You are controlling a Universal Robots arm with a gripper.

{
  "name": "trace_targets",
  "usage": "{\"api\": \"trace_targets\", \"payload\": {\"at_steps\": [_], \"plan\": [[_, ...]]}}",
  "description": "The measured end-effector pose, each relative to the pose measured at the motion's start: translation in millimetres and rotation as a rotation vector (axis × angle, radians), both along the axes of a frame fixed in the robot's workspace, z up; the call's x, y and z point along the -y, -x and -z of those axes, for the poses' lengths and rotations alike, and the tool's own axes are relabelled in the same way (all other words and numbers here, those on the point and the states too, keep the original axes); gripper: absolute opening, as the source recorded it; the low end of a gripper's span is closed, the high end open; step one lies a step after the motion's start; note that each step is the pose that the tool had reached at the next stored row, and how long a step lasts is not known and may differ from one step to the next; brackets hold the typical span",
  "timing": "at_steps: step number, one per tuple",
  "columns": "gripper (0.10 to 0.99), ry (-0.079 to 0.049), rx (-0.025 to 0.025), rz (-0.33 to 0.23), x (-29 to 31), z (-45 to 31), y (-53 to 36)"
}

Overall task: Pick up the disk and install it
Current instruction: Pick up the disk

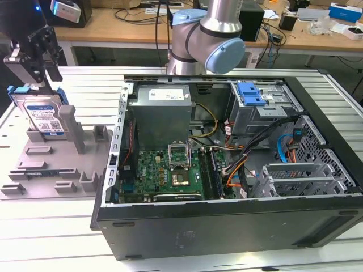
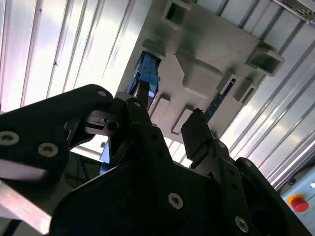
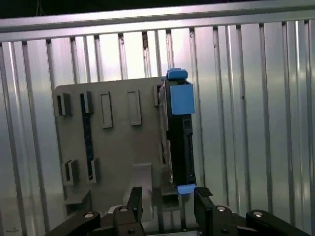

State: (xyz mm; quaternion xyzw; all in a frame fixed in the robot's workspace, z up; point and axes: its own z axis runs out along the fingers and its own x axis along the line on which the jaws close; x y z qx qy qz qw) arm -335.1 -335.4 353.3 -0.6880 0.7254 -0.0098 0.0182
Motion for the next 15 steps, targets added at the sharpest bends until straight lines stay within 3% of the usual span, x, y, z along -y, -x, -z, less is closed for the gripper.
{"api": "trace_targets", "payload": {"at_steps": [2, 6, 9, 12, 15], "plan": [[0.541, 0.008, 0.0003, -0.015, -0.2, 0.2, 0.0], [0.541, 0.011, -0.002, -0.019, -1.7, 0.1, -3.2], [0.541, 0.016, -0.0101, -0.021, -13.8, 0.2, -4.9], [0.541, 0.016, -0.0123, -0.021, -31.0, 0.3, -4.2], [0.541, 0.016, -0.013, -0.021, -34.7, 1.1, 6.8]]}}
